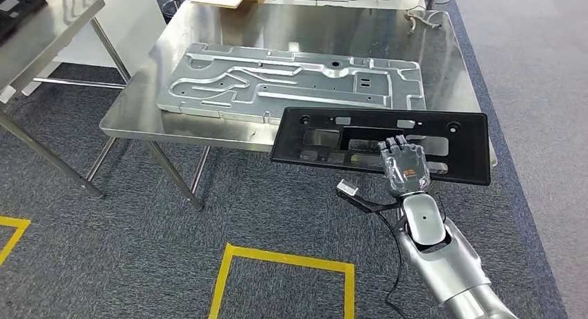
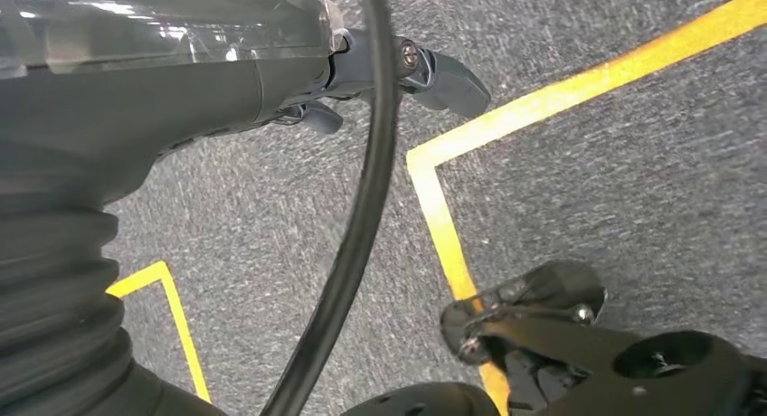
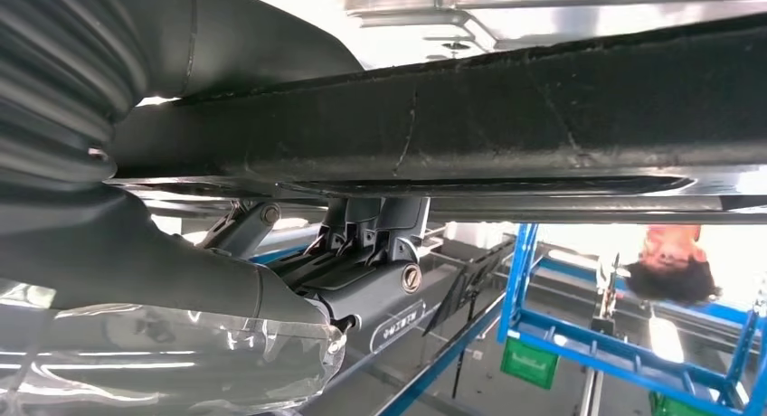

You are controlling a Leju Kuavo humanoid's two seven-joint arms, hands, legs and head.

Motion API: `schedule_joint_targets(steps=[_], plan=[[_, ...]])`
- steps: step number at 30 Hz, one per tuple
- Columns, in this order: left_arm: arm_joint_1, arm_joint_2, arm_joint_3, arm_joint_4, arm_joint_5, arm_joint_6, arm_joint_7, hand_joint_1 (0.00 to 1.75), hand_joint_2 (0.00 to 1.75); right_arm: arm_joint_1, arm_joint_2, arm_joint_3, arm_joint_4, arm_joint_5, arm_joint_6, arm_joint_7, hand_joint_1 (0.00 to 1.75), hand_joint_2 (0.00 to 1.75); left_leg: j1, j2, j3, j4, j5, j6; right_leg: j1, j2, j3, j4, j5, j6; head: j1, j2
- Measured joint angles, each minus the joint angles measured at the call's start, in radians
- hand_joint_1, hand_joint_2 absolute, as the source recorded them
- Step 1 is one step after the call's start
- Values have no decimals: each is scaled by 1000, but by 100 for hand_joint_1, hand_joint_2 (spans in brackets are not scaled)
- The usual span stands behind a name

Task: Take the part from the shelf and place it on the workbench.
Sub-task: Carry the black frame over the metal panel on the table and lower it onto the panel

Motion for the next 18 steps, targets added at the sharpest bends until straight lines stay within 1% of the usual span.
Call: schedule_joint_targets(steps=[1,2,3,4,6,7,8,9,10,11,12,13,14,15,16,17,18], plan=[[0,1,0,0,1,0,0,0,175,1,0,0,2,0,-2,0,175,175,-3,0,30,-72,41,8,1,0,8,-1,-6,2,0,0],[-1,1,0,0,1,0,0,0,175,0,0,-1,3,0,-4,-1,175,175,-6,0,59,-138,66,17,3,1,15,-1,-12,5,0,0],[-1,2,0,0,1,1,0,0,175,-1,0,-2,4,0,-7,-1,175,175,-9,1,81,-183,79,24,4,1,20,-3,-16,10,0,0],[-2,2,0,0,1,1,0,0,175,-1,0,-2,5,0,-9,-2,175,175,-12,1,91,-207,78,29,4,1,23,-3,-16,16,0,0],[-1,2,0,0,2,1,0,0,175,1,0,-4,5,0,-10,-6,175,175,-11,1,104,-223,72,37,5,1,27,2,-11,28,0,0],[0,2,0,0,4,1,0,0,175,2,1,-6,5,0,-10,-10,175,175,-10,1,115,-232,72,42,4,0,27,13,-12,33,0,0],[-1,2,0,0,6,1,0,0,175,1,1,-7,5,0,-11,-13,175,175,-8,1,127,-239,71,46,3,-1,19,34,-21,37,0,0],[-2,2,0,0,8,1,0,0,175,0,1,-8,5,0,-12,-15,175,175,-6,1,139,-244,70,50,1,-1,-1,72,-40,42,0,0],[-4,2,0,0,9,0,0,0,175,-1,2,-9,6,0,-13,-17,175,175,-6,0,146,-245,67,53,0,-2,-31,126,-64,46,0,0],[-5,2,0,0,10,-1,0,0,175,-1,2,-10,8,0,-13,-18,175,175,-6,0,151,-245,62,55,-2,-2,-72,187,-88,50,0,0],[-6,2,0,0,10,-2,0,0,175,1,2,-11,10,0,-13,-19,175,175,-6,-2,157,-245,56,56,-3,-2,-112,237,-102,54,0,0],[-5,2,0,0,11,-2,0,0,175,3,2,-11,12,0,-13,-20,175,175,-6,-3,164,-245,49,55,-5,-2,-139,260,-100,56,0,0],[-4,2,0,0,11,-3,1,0,175,4,2,-11,14,0,-14,-20,175,175,-6,-3,174,-245,41,53,-7,-2,-149,248,-78,58,0,0],[-3,2,0,0,11,-3,1,0,175,5,2,-11,16,0,-14,-20,175,175,-5,-4,187,-244,31,50,-10,-3,-141,200,-36,58,0,0],[-2,2,0,0,11,-3,2,0,175,6,2,-12,17,0,-15,-20,175,175,-5,-4,197,-244,20,46,-11,-5,-122,131,16,58,0,0],[-3,2,0,0,10,-3,2,0,175,5,2,-13,18,0,-17,-18,175,175,-5,-4,208,-242,9,40,-10,-7,-103,70,49,56,0,0],[-3,1,0,0,6,-1,3,0,175,4,2,-15,19,0,-19,-13,175,175,-6,-4,214,-241,-1,33,-8,-9,-89,28,68,50,0,0]])
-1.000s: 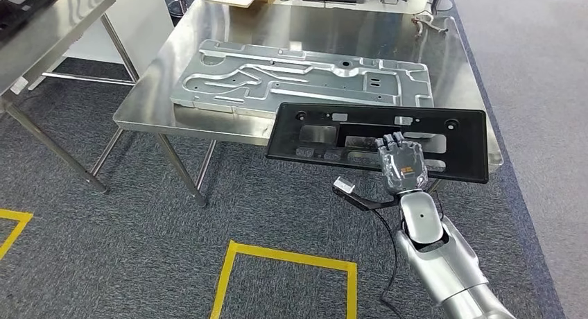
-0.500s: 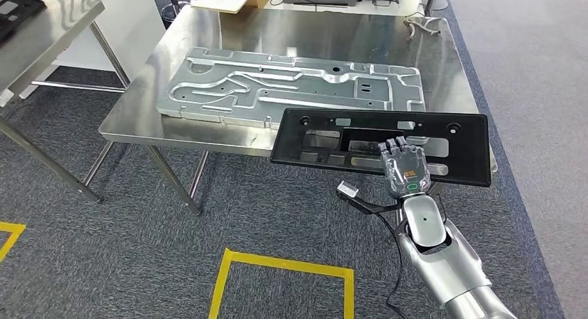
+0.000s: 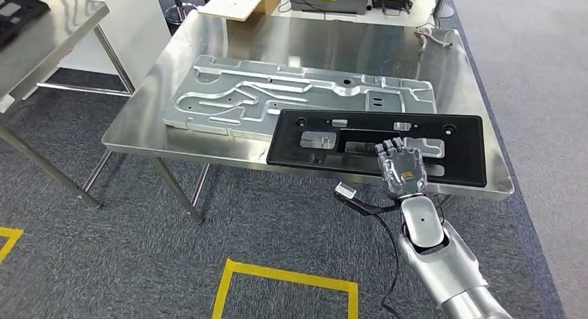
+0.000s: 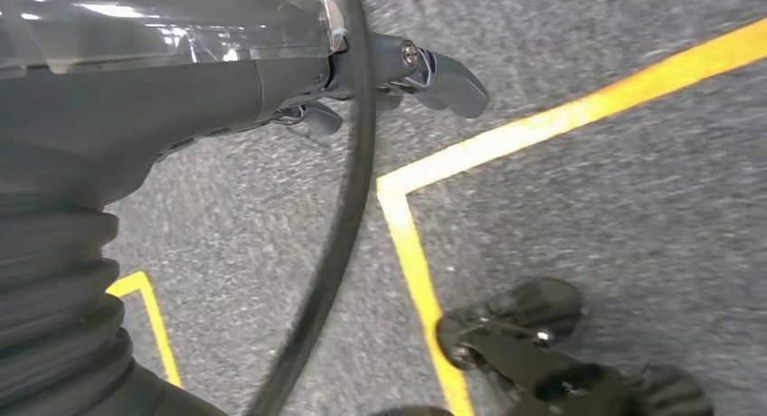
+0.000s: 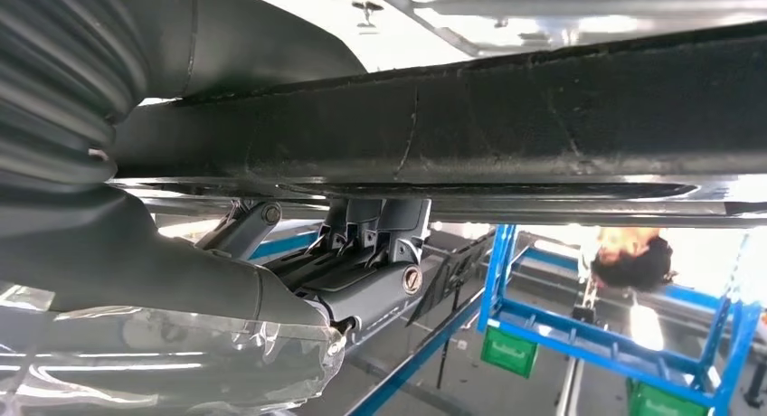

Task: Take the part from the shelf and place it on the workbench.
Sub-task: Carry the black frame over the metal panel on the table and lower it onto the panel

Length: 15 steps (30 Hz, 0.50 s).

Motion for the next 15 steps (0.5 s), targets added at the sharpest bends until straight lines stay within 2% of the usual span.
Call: schedule_joint_targets(steps=[1,3,5,6,7,9,10,11,12,14,15], plan=[[-1,-5,-1,0,-5,6,5,0,175,1,0,-1,1,0,-2,7,175,175,-1,0,5,2,-7,-7,3,0,6,-20,6,-7,0,0],[-6,-29,-4,0,-18,37,36,0,175,3,1,-2,2,0,-5,22,175,175,-2,0,14,6,-14,-19,5,3,13,-20,-7,-25,0,0],[-21,-66,-6,1,-25,72,78,0,175,3,3,-1,2,0,-5,34,175,175,-1,1,2,43,-17,-27,1,3,27,-24,-13,-39,0,0],[-31,-83,-8,1,-27,82,92,0,175,0,6,1,2,0,-5,40,175,175,0,1,-24,89,-23,-31,-1,3,36,-25,-18,-45,0,0],[-40,-97,-10,1,-28,87,99,0,175,-3,10,4,3,0,-5,45,175,175,2,1,-62,152,-37,-35,-1,3,44,-26,-25,-49,0,0],[-49,-117,-14,2,-29,87,104,0,175,-5,18,12,8,0,-6,48,175,175,4,2,-149,273,-86,-40,2,5,62,-26,-41,-53,0,0],[-49,-124,-16,3,-29,85,104,0,175,-4,22,15,11,0,-6,49,175,175,5,2,-180,300,-103,-40,4,8,74,-26,-51,-54,0,0],[-48,-128,-18,4,-29,82,103,0,175,-4,27,18,16,0,-6,48,175,175,5,2,-197,294,-100,-37,7,10,87,-26,-60,-54,0,0],[-47,-130,-21,5,-29,80,102,0,175,-4,32,19,20,0,-6,47,175,175,3,2,-200,256,-73,-31,9,12,102,-27,-71,-53,0,0],[-46,-132,-24,5,-29,76,101,0,175,-7,41,20,29,0,-8,45,175,175,-4,0,-181,131,35,-11,14,13,129,-27,-90,-51,0,0],[-47,-132,-25,5,-29,75,100,0,175,-9,44,21,33,0,-9,45,175,175,-9,-1,-172,80,76,-1,15,14,138,-29,-99,-47,0,0]])
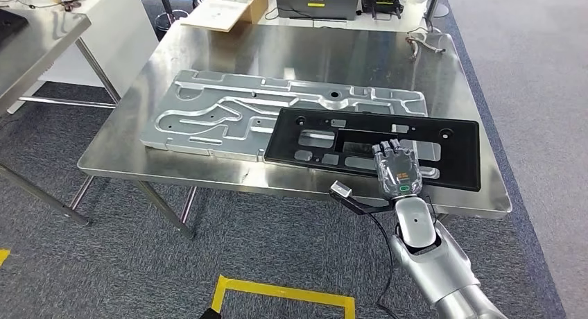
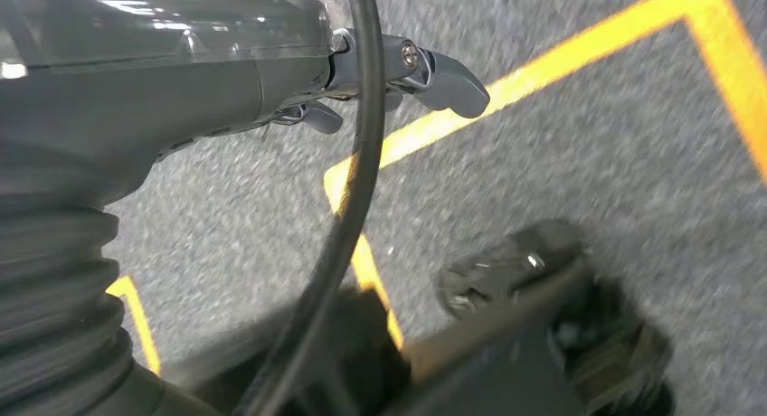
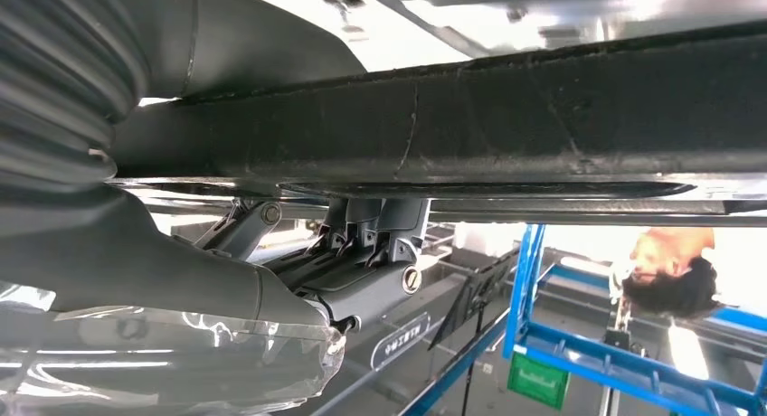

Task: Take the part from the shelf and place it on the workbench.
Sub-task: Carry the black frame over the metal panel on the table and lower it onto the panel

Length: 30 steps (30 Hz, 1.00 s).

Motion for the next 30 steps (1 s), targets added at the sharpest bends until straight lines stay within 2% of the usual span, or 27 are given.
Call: schedule_joint_targets(steps=[1,2,5,6,7,9,10,11,12,14,16,19,20,21,22,24,25,26,27,28,30], plan=[[-1,0,-1,0,0,0,0,0,175,-2,2,0,4,0,-1,0,175,175,-4,-1,7,-32,27,7,0,1,6,-3,-7,5,0,0],[-2,-1,-1,0,0,-1,0,0,175,-4,5,1,7,0,-3,-1,175,175,-7,-2,12,-48,34,11,0,2,11,-1,-8,11,0,0],[-4,-6,-4,0,0,-1,-1,0,175,-8,9,2,11,0,-4,-4,175,175,-4,-2,47,-75,32,19,-3,1,17,23,-9,27,0,0],[-6,-8,-4,0,0,-1,-1,0,175,-12,10,2,12,0,-5,-5,175,175,-2,-2,60,-80,30,22,-5,0,3,51,-20,32,0,0],[-7,-10,-4,0,-1,-1,-1,0,175,-17,11,3,15,0,-6,-6,175,175,-1,-1,68,-84,27,25,-7,-1,-25,96,-38,37,0,0],[-9,-12,-5,0,-1,-1,-2,0,175,-22,14,4,24,0,-9,-7,175,175,-1,-2,77,-84,16,29,-10,-3,-105,205,-82,48,0,0],[-9,-12,-5,0,-1,-1,-1,0,175,-22,14,4,30,0,-10,-6,175,175,-1,-3,84,-84,9,28,-13,-3,-140,239,-94,52,0,0],[-8,-12,-5,0,-2,-1,-1,0,175,-21,15,5,36,0,-10,-6,175,175,0,-5,93,-83,1,27,-15,-4,-160,244,-88,55,0,0],[-7,-13,-5,0,-2,-1,-1,0,175,-21,15,6,42,0,-10,-5,175,175,0,-6,104,-83,-9,24,-18,-5,-165,217,-61,57,0,0],[-6,-14,-5,0,-2,-1,-1,0,175,-22,16,8,51,0,-11,-3,175,175,0,-8,127,-80,-31,17,-21,-8,-144,102,39,57,0,0],[-8,-16,-6,1,-2,-1,0,0,175,-24,18,10,59,0,-14,-1,175,175,-1,-9,138,-76,-50,5,-16,-12,-125,17,93,46,0,0],[-9,-16,-6,1,-2,-1,1,0,175,-25,24,11,66,0,-16,0,175,175,-2,-8,143,-63,-64,-13,-13,-9,-115,3,92,19,0,0],[-9,-16,-6,1,-2,-1,1,0,175,-26,26,12,67,0,-16,0,175,175,-1,-6,139,-44,-65,-18,-15,-8,-107,1,87,12,0,0],[-10,-16,-6,1,-2,-1,1,0,175,-28,28,12,68,0,-16,0,175,175,1,-4,121,-9,-68,-23,-15,-9,-98,0,81,6,0,0],[-11,-16,-6,1,-1,-2,1,0,175,-29,30,12,70,0,-16,0,175,175,3,-2,92,43,-77,-28,-16,-9,-88,-2,75,1,0,0],[-10,-16,-7,1,-1,-2,1,0,175,-30,34,12,75,0,-16,-2,175,175,7,0,12,164,-119,-38,-15,-8,-72,-2,62,-5,0,0],[-9,-16,-7,1,0,-2,1,0,175,-30,37,11,78,0,-16,-4,175,175,8,0,-22,202,-141,-41,-15,-7,-64,-2,55,-5,0,0],[-7,-16,-7,1,0,-2,1,0,175,-29,39,10,82,0,-17,-7,175,175,9,0,-45,214,-150,-42,-15,-6,-54,-2,47,-5,0,0],[-6,-16,-7,1,0,-2,1,0,175,-29,41,9,85,0,-17,-9,175,175,9,0,-51,192,-136,-40,-15,-4,-43,-1,40,-5,0,0],[-6,-16,-7,1,0,-1,1,0,175,-29,43,7,89,0,-18,-11,175,175,9,0,-44,140,-97,-35,-14,-3,-31,-1,31,-3,0,0],[-6,-16,-8,1,0,-1,2,0,175,-29,49,2,96,0,-19,-16,175,175,6,1,-16,12,6,-21,-12,-2,-13,-1,16,2,0,0]])
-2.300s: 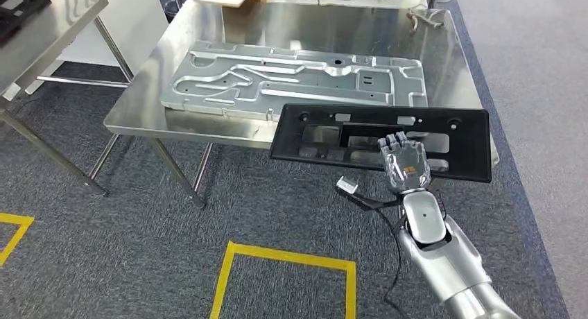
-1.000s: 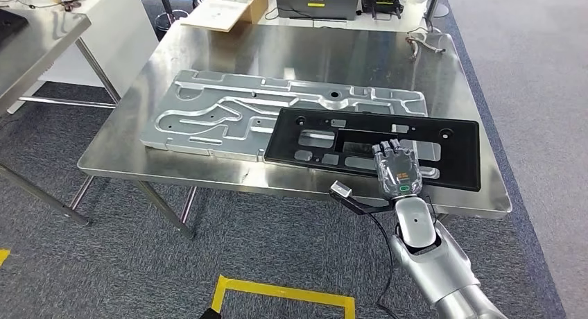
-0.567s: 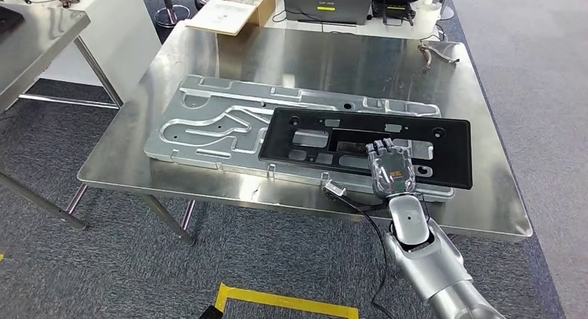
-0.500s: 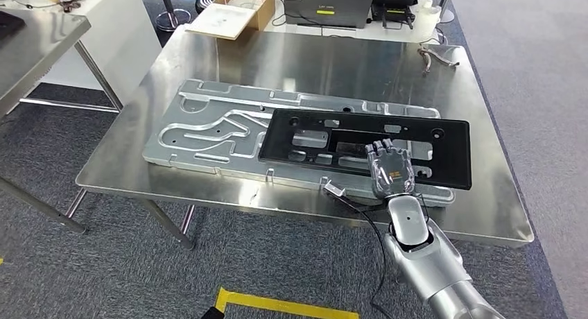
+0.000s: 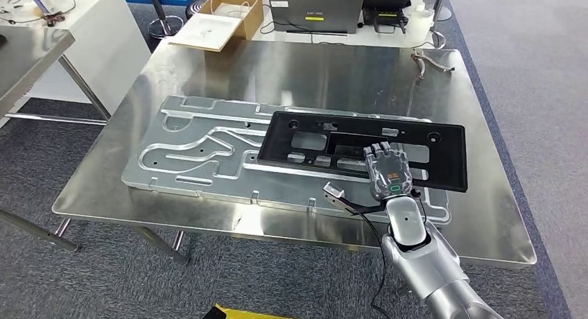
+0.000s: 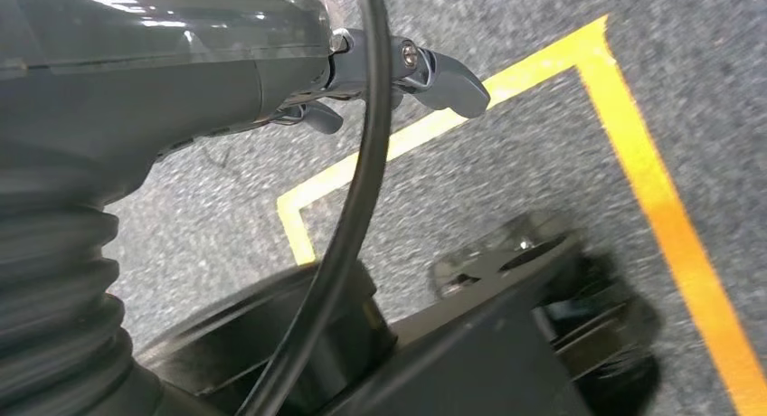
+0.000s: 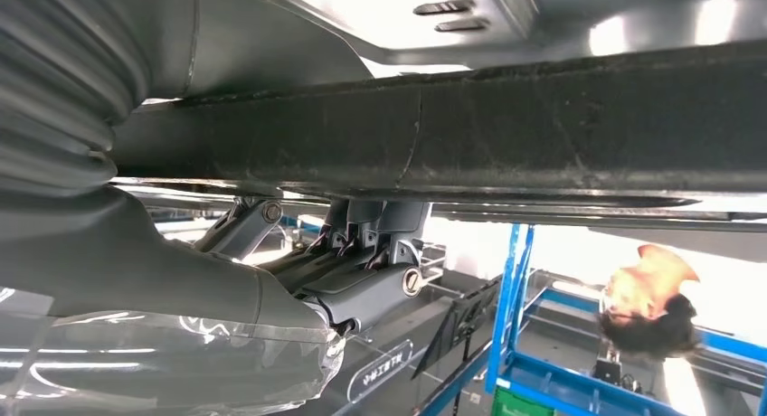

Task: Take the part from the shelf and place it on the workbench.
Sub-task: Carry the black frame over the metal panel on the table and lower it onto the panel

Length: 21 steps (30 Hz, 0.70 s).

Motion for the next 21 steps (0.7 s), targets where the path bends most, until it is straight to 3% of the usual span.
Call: schedule_joint_targets(steps=[2,6,7,9,11,12,13,15,16,18,21], plan=[[-1,0,-1,0,0,0,1,0,175,0,5,-6,7,0,-2,-6,175,175,-6,0,13,-65,51,8,1,2,4,-2,-10,10,0,0],[-1,0,-4,0,3,3,3,0,175,0,13,-24,18,0,-10,-20,175,175,-2,-1,27,-84,57,22,2,0,2,10,-33,32,0,0],[-2,-1,-5,0,5,4,3,0,175,-1,14,-28,21,0,-13,-21,175,175,1,-1,33,-91,57,26,2,-1,-14,45,-53,36,0,0],[-5,-1,-5,0,6,6,3,0,175,1,15,-37,28,0,-18,-24,175,175,1,-1,40,-93,51,34,1,-3,-84,169,-105,43,0,0],[-5,-1,-6,0,7,6,3,0,175,7,16,-44,37,0,-19,-26,175,175,0,-2,45,-91,44,37,0,-3,-148,260,-118,47,0,0],[-4,-1,-6,0,8,6,3,0,175,10,16,-47,41,0,-19,-26,175,175,0,-3,48,-89,40,37,0,-3,-156,254,-95,48,0,0],[-3,-1,-6,0,8,6,3,0,175,11,16,-50,44,0,-19,-27,175,175,0,-4,52,-85,34,35,0,-3,-145,214,-57,47,0,0],[-3,-1,-8,0,8,6,4,0,175,10,17,-55,49,0,-19,-29,175,175,-3,-6,56,-74,21,28,2,-5,-98,88,18,42,0,0],[-4,-2,-9,0,8,6,4,0,175,9,18,-58,50,0,-19,-29,175,175,-5,-7,56,-68,16,24,3,-5,-80,43,36,38,0,0],[-5,-2,-13,0,7,7,5,0,175,10,19,-62,55,0,-20,-28,175,175,-8,-8,55,-64,11,16,6,-4,-69,13,38,28,0,0],[-5,-1,-16,0,6,9,6,0,175,10,21,-64,58,0,-20,-28,44,44,-6,-6,54,-53,-2,1,1,-4,-63,6,40,11,0,0]])
